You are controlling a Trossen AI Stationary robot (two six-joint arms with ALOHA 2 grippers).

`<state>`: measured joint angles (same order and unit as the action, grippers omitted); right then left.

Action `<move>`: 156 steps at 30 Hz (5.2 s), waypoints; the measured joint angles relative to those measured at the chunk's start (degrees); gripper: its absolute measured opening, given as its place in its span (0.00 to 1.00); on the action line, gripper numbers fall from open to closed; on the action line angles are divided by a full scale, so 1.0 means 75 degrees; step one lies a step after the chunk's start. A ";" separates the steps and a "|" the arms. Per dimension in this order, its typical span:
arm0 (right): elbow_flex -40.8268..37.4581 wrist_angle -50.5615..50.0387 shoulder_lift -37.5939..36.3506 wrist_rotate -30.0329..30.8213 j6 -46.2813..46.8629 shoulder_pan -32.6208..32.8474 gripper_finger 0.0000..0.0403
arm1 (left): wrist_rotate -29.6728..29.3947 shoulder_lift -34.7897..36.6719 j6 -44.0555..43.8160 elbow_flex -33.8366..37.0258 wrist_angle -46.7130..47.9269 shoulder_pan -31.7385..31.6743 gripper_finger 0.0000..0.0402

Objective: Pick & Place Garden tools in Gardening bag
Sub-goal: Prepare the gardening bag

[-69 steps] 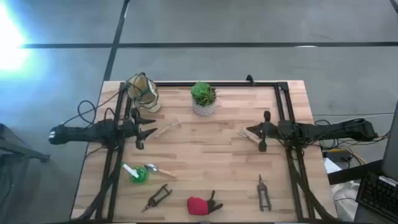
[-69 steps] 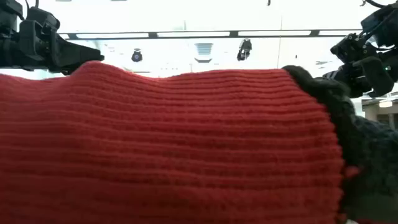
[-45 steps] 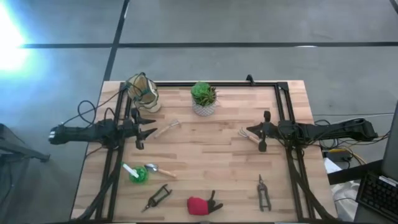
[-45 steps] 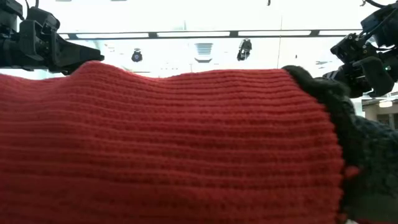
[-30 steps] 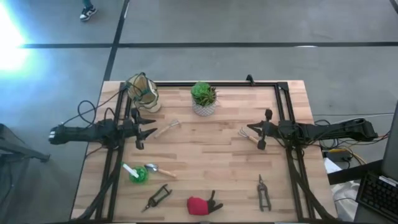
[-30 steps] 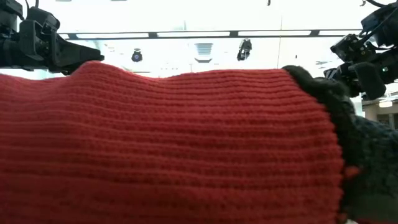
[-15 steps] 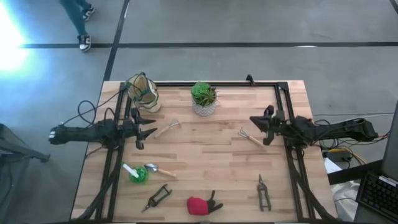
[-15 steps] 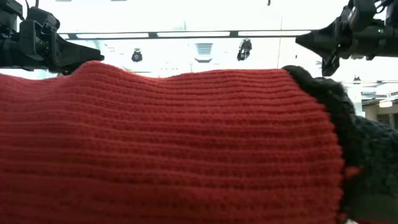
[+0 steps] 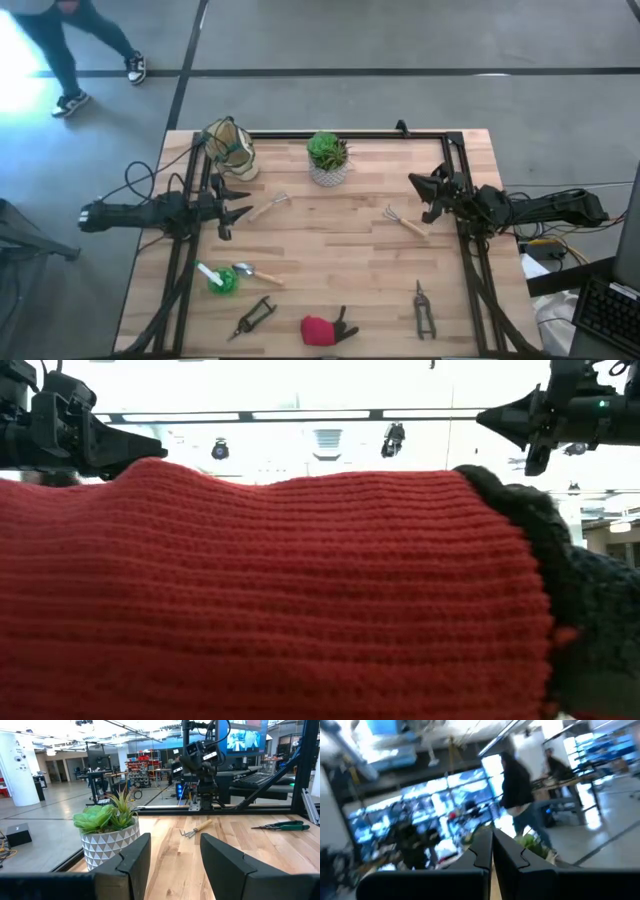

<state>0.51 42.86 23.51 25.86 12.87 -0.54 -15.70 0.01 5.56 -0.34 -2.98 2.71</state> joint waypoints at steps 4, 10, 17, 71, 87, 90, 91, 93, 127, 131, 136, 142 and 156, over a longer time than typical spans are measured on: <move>0.0003 0.0623 0.0143 -0.0086 -0.0007 0.0000 0.02 | -0.0003 0.0000 0.0000 0.0000 -0.0018 0.0000 0.43; 0.0283 0.0929 0.0507 -0.0107 -0.0248 0.0000 0.02 | -0.0029 0.0000 0.0003 0.0000 -0.0620 0.0001 0.43; 0.1569 0.0563 0.1577 -0.0323 -0.1589 0.0000 0.02 | -0.0020 0.0000 -0.0323 0.0000 -0.1569 -0.0002 0.43; 0.4613 -0.6264 0.4176 -0.4044 -0.2764 -0.0854 0.02 | -0.2331 -0.4436 -0.1505 -0.7066 0.5032 -0.0002 0.43; 0.4602 -0.6269 0.4429 -0.4039 -0.2789 -0.0854 0.02 | -0.3720 -0.7150 -0.3560 -1.0140 0.9357 -0.0048 0.43; 0.4602 -0.6269 0.4426 -0.4040 -0.2796 -0.0854 0.02 | -0.3701 -0.7369 -0.3753 -1.0256 0.9586 -0.0117 0.43; 0.4602 -0.6269 0.4426 -0.4038 -0.2796 -0.0851 0.02 | -0.3690 -0.7457 -0.3890 -1.0264 0.9655 -0.0160 0.43; 0.4602 -0.6269 0.4426 -0.4040 -0.2796 -0.0854 0.02 | -0.3629 -0.7574 -0.4167 -1.0275 0.9832 -0.0252 0.43; 0.4565 -0.6270 0.4426 -0.4037 -0.3001 -0.0857 0.02 | -0.0968 -0.9419 -0.2877 -1.0311 1.0762 -0.4420 0.43; 0.4513 -0.6268 0.4426 -0.4038 -0.3002 -0.0857 0.02 | -0.0410 -0.9730 -0.2357 -1.0308 1.0499 -0.4775 0.43; 0.4450 -0.6268 0.4426 -0.4041 -0.3001 -0.0857 0.02 | 0.0247 -1.0066 -0.1800 -1.0302 1.0357 -0.5114 0.43; 0.4409 -0.6275 0.4426 -0.4041 -0.2991 -0.0857 0.02 | 0.0558 -1.0400 -0.1672 -1.0299 1.0442 -0.5231 0.43; 0.4371 -0.6275 0.4426 -0.4041 -0.2971 -0.0866 0.02 | 0.0632 -1.1011 -0.1507 -1.0299 1.0465 -0.5274 0.43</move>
<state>33.30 -4.21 56.71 -4.45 -9.41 -7.03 -10.96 -82.57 -5.74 -77.58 75.50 -36.84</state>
